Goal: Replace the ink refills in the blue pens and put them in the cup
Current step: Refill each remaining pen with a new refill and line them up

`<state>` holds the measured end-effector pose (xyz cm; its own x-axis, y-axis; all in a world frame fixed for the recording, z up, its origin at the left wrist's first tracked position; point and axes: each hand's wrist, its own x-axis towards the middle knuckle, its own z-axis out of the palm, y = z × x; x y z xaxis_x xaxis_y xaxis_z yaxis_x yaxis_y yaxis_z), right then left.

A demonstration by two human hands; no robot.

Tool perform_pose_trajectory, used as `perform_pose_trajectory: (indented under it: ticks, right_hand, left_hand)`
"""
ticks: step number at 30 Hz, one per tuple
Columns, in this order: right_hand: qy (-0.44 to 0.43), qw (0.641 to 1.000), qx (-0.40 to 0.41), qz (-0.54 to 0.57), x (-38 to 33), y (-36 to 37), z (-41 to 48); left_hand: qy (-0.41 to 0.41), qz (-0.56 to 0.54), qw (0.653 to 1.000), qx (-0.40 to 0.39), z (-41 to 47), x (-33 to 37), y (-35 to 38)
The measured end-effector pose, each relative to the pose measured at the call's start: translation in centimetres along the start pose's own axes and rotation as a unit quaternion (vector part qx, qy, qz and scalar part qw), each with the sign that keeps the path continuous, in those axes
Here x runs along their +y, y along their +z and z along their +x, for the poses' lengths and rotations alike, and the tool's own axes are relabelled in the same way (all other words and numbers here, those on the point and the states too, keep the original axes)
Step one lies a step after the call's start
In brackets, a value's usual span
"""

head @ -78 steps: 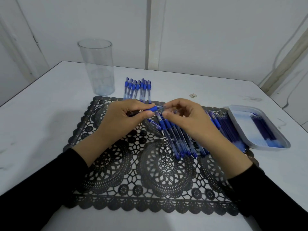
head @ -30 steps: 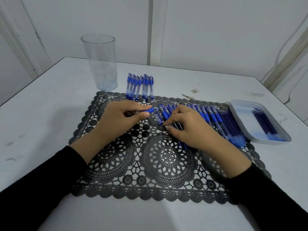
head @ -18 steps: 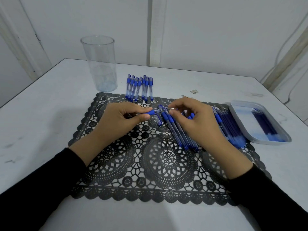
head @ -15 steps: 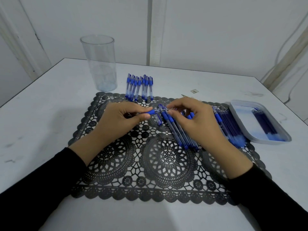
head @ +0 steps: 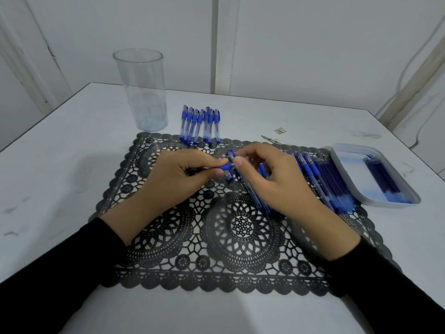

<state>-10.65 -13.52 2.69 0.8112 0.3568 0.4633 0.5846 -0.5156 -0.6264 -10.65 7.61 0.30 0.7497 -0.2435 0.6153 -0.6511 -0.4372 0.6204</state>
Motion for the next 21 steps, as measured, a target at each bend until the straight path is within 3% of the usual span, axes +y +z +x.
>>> perform_pose_trajectory:
  ticks: [5, 11, 21]
  right_hand:
    - [-0.038, 0.999, -0.004, 0.002, 0.16, -0.17, -0.01]
    - [0.014, 0.999, -0.017, 0.04, 0.18, -0.18, 0.02]
    - [0.006, 1.0, -0.008, 0.021, 0.39, 0.59, -0.16]
  left_hand:
    - [0.012, 0.005, 1.0, 0.006, 0.04, -0.08, -0.15]
    - [0.017, 0.0, 1.0, 0.006, 0.14, 0.05, -0.13]
    - [0.021, -0.004, 1.0, 0.004, 0.19, -0.04, -0.2]
